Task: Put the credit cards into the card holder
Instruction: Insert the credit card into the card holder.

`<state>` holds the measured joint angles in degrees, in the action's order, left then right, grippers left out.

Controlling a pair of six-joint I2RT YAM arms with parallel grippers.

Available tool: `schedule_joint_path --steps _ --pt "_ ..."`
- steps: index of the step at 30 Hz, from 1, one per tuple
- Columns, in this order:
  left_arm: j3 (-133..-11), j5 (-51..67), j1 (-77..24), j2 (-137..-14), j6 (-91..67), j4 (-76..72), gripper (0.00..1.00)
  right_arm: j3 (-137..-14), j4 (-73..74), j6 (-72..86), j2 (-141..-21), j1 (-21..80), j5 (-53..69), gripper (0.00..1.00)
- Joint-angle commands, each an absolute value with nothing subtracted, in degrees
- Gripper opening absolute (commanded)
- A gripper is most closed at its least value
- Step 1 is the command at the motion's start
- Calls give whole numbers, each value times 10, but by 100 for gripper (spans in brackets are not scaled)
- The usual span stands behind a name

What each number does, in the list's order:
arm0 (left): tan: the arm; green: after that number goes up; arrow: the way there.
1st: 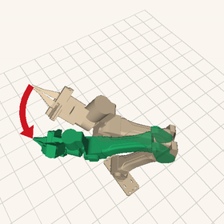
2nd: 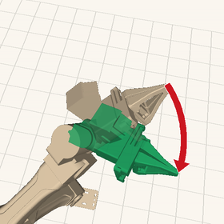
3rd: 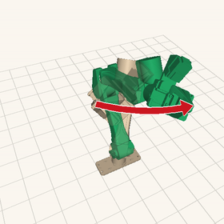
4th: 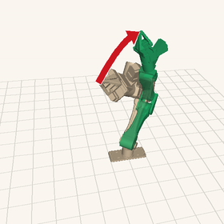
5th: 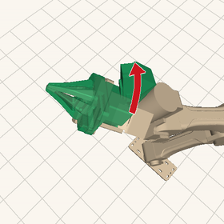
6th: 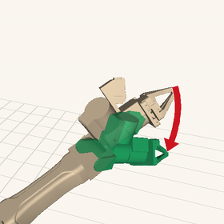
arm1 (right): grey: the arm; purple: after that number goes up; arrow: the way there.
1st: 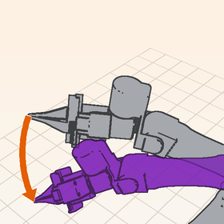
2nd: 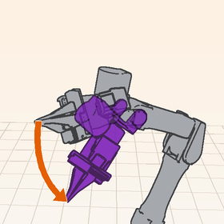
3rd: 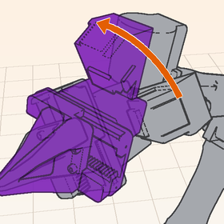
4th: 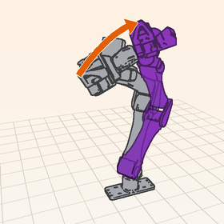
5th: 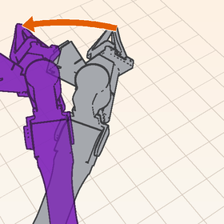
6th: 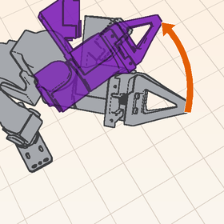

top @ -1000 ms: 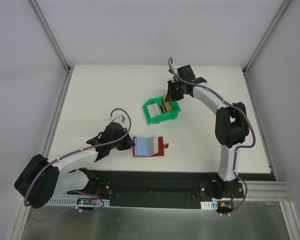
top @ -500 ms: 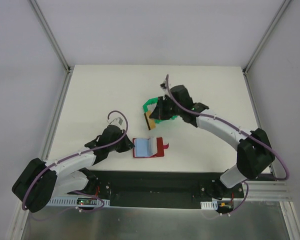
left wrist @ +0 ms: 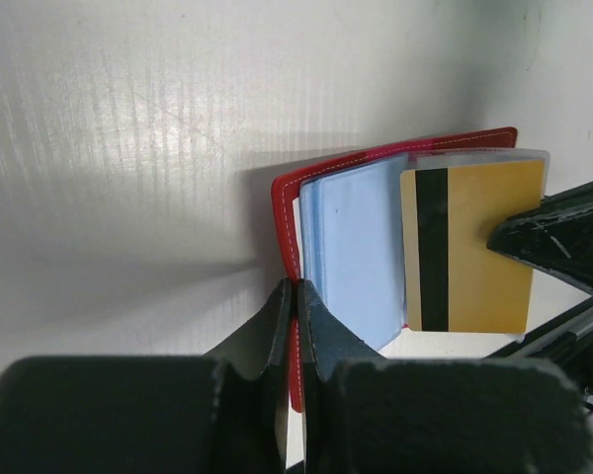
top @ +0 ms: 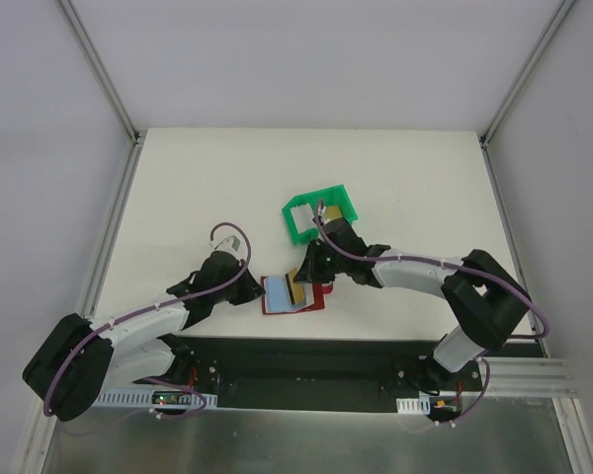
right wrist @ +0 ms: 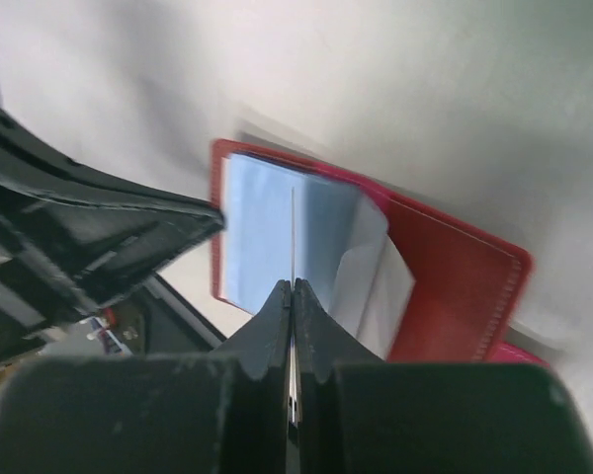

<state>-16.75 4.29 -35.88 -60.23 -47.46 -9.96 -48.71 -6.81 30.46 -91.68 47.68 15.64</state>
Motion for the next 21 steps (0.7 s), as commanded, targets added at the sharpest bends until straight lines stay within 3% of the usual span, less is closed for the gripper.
schedule_joint_path --steps 1,21 --pt "-149 41 -353 -612 -483 -123 0 -447 -134 320 -907 476 140 0" --pt "-116 33 -353 -628 -514 -149 0 -318 -324 396 -919 440 159 0"
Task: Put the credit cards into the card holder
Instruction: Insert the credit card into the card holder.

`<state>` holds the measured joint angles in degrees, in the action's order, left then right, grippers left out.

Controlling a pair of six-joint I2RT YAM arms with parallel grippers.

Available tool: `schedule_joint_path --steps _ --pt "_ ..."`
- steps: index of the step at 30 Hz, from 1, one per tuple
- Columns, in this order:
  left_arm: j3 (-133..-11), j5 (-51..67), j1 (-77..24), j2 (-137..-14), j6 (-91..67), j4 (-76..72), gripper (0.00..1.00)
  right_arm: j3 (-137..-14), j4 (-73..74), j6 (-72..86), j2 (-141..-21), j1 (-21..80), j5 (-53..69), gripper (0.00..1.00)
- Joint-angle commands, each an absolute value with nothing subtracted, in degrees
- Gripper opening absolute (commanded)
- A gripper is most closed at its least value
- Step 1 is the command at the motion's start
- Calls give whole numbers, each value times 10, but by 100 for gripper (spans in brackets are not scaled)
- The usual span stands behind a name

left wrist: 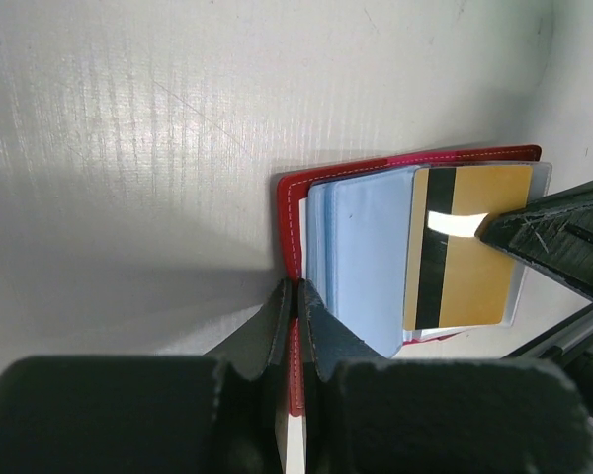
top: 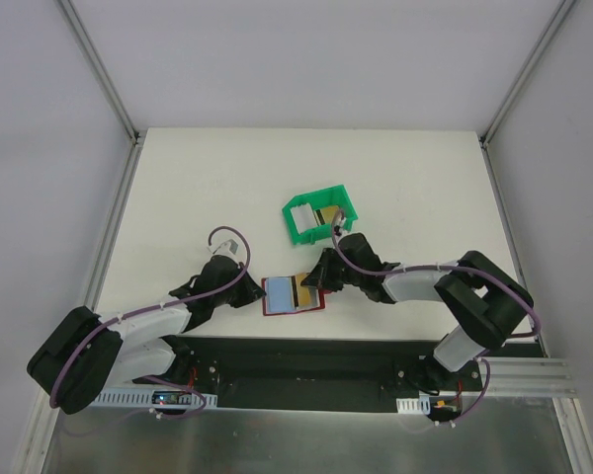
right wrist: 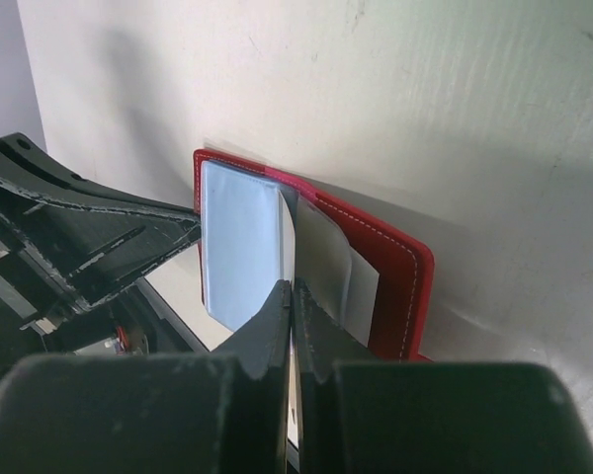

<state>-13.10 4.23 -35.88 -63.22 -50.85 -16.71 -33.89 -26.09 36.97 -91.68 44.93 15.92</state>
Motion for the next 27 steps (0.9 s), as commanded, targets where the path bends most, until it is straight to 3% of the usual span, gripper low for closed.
schedule_joint_path --steps 1,27 --pt "-116 33 -353 -627 -514 -149 0 -315 -334 400 -920 439 161 0" --pt "-123 33 -353 -644 -522 -169 0 -304 -374 425 -962 454 184 0"
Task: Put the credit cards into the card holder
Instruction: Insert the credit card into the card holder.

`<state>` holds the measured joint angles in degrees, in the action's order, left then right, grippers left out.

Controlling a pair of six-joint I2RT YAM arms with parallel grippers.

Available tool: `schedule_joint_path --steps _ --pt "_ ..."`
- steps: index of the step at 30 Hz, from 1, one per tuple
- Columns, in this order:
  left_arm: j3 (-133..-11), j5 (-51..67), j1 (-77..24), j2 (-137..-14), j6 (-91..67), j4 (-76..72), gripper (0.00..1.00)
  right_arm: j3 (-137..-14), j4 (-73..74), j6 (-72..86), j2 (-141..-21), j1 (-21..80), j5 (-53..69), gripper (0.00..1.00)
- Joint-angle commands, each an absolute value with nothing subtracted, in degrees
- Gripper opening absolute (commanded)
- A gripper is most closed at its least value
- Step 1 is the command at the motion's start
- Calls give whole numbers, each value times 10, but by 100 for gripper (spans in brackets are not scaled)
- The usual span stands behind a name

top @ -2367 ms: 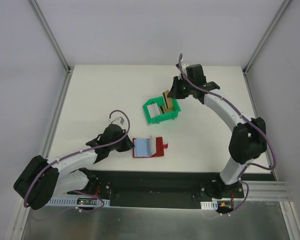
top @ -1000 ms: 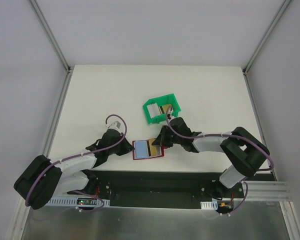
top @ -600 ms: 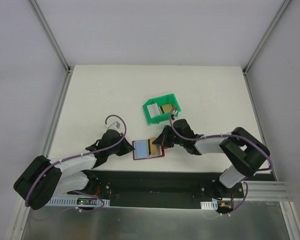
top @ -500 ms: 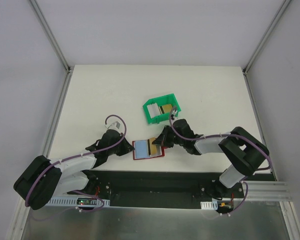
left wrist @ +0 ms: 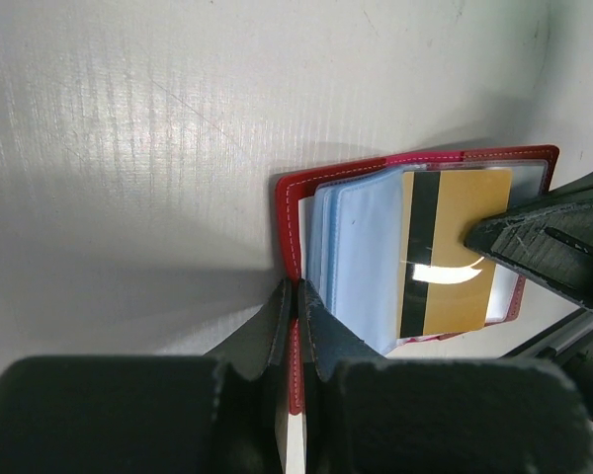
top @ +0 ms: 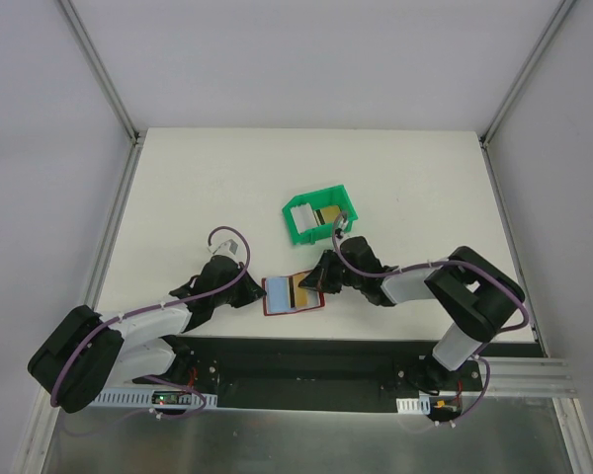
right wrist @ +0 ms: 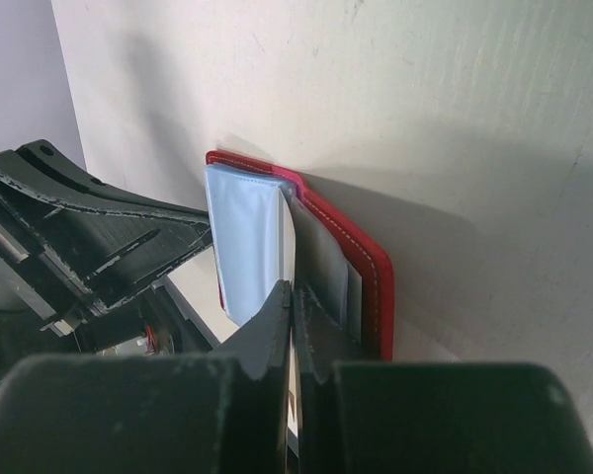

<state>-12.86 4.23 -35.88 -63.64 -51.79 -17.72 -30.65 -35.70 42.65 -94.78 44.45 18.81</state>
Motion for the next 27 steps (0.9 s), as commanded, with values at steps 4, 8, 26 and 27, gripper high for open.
schedule_joint_path --steps 4,8,26,27 --pt "-121 32 -353 -642 -526 -169 0 -307 -381 430 -971 455 198 0" --pt "-120 26 -353 -635 -527 -163 0 -304 -326 407 -930 454 177 0" --pt "-126 11 -353 -628 -519 -149 0 -294 -328 401 -939 439 169 0" --pt "-127 11 -353 -630 -518 -149 0 -296 -326 398 -940 439 169 0"
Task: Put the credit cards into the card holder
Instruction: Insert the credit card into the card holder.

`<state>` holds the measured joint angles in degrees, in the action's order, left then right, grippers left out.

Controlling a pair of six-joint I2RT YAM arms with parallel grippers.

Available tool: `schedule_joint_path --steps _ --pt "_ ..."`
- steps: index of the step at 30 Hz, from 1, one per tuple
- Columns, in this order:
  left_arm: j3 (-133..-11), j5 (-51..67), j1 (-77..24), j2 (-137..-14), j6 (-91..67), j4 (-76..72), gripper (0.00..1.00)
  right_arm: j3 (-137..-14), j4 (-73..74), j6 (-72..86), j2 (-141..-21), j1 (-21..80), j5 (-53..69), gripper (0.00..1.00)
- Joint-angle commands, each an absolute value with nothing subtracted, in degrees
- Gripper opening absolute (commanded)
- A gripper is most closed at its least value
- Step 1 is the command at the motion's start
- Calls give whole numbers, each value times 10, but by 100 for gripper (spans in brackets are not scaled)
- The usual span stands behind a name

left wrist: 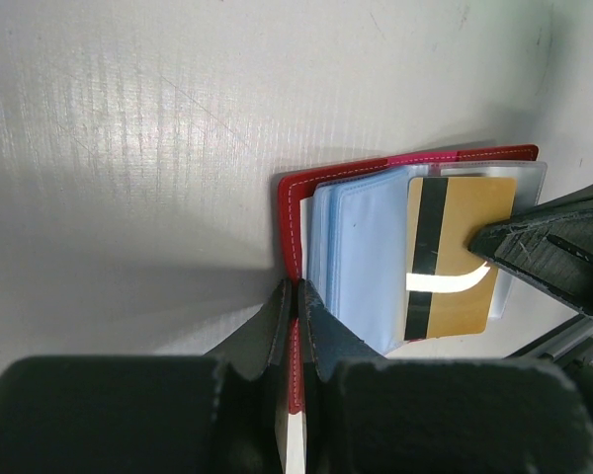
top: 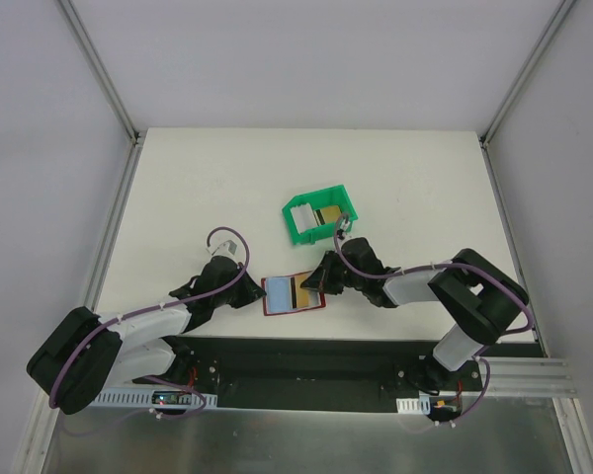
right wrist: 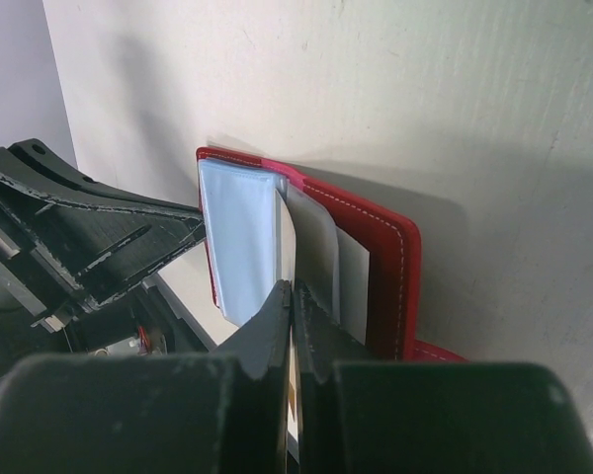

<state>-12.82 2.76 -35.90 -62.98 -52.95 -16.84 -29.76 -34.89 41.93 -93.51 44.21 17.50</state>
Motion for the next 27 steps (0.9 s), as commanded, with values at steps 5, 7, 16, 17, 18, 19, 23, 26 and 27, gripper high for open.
schedule_joint_path --steps 5,7,16,17,18,19,23,26,27 --pt "-132 16 -353 -638 -512 -149 0 -334 -307 402 -983 435 221 0" --pt "-134 16 -353 -638 -508 -149 0 -330 -314 412 -989 436 227 0" --pt "-141 13 -353 -642 -503 -146 0 -344 -294 416 -997 440 245 0" --pt "-141 13 -353 -642 -504 -146 0 -345 -295 416 -997 445 243 0" --pt "-142 13 -353 -641 -504 -146 0 -345 -294 416 -997 446 243 0" --pt "-142 14 -353 -639 -507 -146 0 -349 -295 412 -998 453 238 0" --pt "-137 13 -353 -626 -520 -144 0 -359 -298 413 -999 465 216 0" --pt "-132 18 -353 -608 -530 -143 0 -366 -288 408 -993 481 189 0" --pt "-127 15 -353 -601 -535 -143 0 -370 -280 406 -991 483 182 0"
